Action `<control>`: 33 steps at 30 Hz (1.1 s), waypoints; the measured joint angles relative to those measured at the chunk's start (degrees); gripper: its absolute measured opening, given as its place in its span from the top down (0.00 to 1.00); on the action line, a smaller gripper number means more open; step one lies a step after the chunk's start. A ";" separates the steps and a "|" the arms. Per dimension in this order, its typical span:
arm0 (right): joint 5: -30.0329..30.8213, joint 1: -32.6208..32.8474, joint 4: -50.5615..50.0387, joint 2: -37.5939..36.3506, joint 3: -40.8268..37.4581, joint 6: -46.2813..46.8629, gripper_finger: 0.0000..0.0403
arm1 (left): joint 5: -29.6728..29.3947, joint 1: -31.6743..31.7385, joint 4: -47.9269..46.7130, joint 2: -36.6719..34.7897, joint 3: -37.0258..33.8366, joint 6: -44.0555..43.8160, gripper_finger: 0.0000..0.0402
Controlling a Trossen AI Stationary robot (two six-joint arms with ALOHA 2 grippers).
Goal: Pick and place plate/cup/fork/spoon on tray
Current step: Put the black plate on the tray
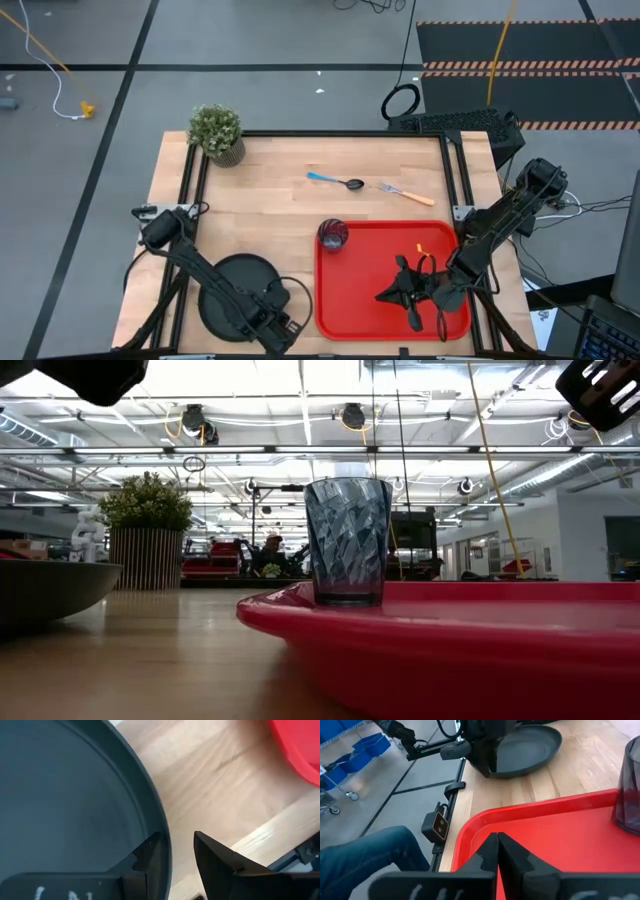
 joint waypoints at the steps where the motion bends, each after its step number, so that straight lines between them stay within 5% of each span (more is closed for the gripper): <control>1: 0.00 0.00 0.02 0.00 0.00 -0.05 1.00 | 0.00 0.12 0.84 0.31 0.00 0.13 0.71; 19: -0.02 0.00 0.20 -0.02 0.00 -3.02 1.00 | -0.52 0.30 -2.50 0.55 0.00 5.34 0.72; 28: -0.04 0.00 0.22 -0.02 0.00 -3.64 1.00 | 0.30 -1.71 -2.83 0.44 0.02 8.03 0.97; 33: 0.02 0.00 0.84 -0.02 0.00 -3.70 1.00 | 0.70 -3.00 -1.89 0.42 0.02 11.74 0.97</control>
